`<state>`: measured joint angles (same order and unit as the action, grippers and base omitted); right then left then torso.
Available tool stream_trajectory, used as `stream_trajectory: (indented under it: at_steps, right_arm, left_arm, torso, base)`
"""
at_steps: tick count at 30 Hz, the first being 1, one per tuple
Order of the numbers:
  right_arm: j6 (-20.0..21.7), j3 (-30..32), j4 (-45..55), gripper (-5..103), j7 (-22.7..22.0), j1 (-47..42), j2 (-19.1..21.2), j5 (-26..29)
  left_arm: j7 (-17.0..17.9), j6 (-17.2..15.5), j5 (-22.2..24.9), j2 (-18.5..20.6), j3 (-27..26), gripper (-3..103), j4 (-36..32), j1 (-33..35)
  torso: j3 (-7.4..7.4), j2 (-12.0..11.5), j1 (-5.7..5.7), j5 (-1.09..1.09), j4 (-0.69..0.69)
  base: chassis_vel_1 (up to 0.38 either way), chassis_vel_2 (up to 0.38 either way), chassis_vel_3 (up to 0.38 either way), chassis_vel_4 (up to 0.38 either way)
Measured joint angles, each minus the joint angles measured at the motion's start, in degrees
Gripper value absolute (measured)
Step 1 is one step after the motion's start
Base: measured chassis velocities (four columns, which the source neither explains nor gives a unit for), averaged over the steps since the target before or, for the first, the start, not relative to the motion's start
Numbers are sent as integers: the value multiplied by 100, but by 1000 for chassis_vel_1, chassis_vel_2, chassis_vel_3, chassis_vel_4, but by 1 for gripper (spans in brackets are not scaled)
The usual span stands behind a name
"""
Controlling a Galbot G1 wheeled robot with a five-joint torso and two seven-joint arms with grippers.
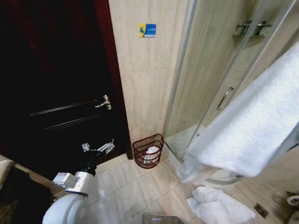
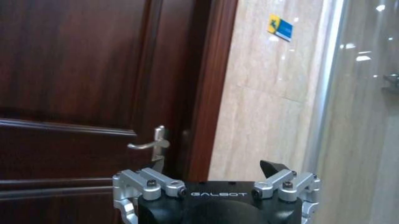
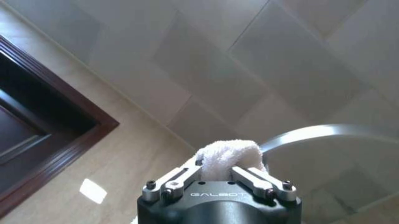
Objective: Discard the used towel into the hamper.
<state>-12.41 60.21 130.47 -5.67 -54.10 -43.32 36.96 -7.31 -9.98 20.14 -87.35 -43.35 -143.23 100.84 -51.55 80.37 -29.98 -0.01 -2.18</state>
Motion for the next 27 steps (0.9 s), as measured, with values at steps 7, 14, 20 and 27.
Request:
stream_trajectory:
  at_steps: [7, 14, 20, 27]
  right_arm:
    - [-75, 13, -207, 5, 172, 125, 67, 125]
    - [-38, 95, -314, 5, 257, 341, 134, 272]
    - [68, 11, -552, 5, 266, 810, 251, 599]
    - [97, -425, -1031, 5, 345, 1510, 349, 608]
  left_arm:
    - [0, 0, 0, 0, 0, 100, 0, 0]
    - [0, 0, 0, 0, 0, 100, 0, 0]
    - [0, 0, 0, 0, -1, 100, 0, 0]
    - [0, 0, 0, 0, 0, 100, 0, 0]
  torso:
    - [0, 0, 0, 2, 2]
    - [0, 0, 0, 2, 1]
    - [0, 0, 0, 2, 1]
    - [0, 0, 0, 1, -2]
  base:
    - [60, 60, 64, 61]
    - [107, 102, 110, 109]
    - [120, 131, 117, 114]
    - [115, 123, 128, 109]
